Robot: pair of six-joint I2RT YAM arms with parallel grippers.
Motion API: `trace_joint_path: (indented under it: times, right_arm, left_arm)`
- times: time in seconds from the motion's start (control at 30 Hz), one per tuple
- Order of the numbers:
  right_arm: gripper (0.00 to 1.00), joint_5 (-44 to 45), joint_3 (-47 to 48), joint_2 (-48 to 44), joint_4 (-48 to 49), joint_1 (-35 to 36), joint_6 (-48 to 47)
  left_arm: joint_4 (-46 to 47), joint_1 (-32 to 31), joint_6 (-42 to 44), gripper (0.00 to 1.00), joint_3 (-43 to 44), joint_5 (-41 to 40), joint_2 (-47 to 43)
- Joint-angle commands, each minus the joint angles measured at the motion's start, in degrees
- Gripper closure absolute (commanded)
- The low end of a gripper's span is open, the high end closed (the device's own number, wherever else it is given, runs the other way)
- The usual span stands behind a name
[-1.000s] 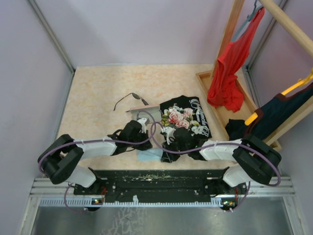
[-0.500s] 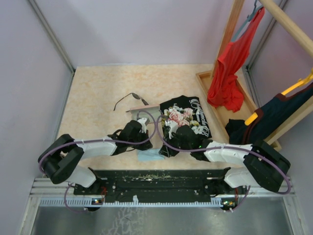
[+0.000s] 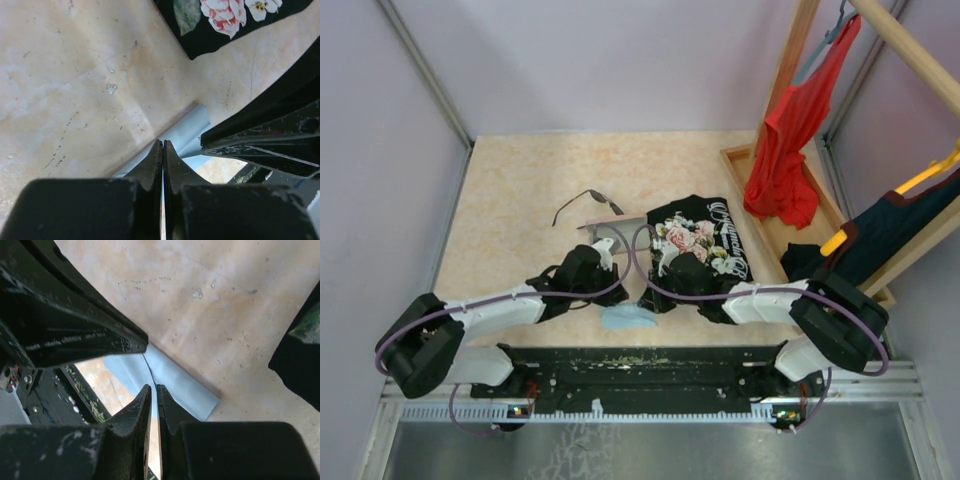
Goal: Organize the sunglasses
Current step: Fold the glasses cleaning cloth at the center of the board.
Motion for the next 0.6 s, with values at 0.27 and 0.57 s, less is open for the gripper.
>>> trace_joint_path:
  times: [0.27, 0.57]
  right_arm:
    - [0.99, 2.0, 2.8, 1.9, 4.5, 0.8, 3.3]
    - [1.0, 0.9, 6.7, 7.8, 3.0, 1.5, 2.9]
  left_arm:
    - [2.2, 0.0, 2.5, 1.0, -1.3, 6.9, 3.4]
    - [2.2, 0.0, 2.2, 1.0, -2.0, 6.1, 3.0]
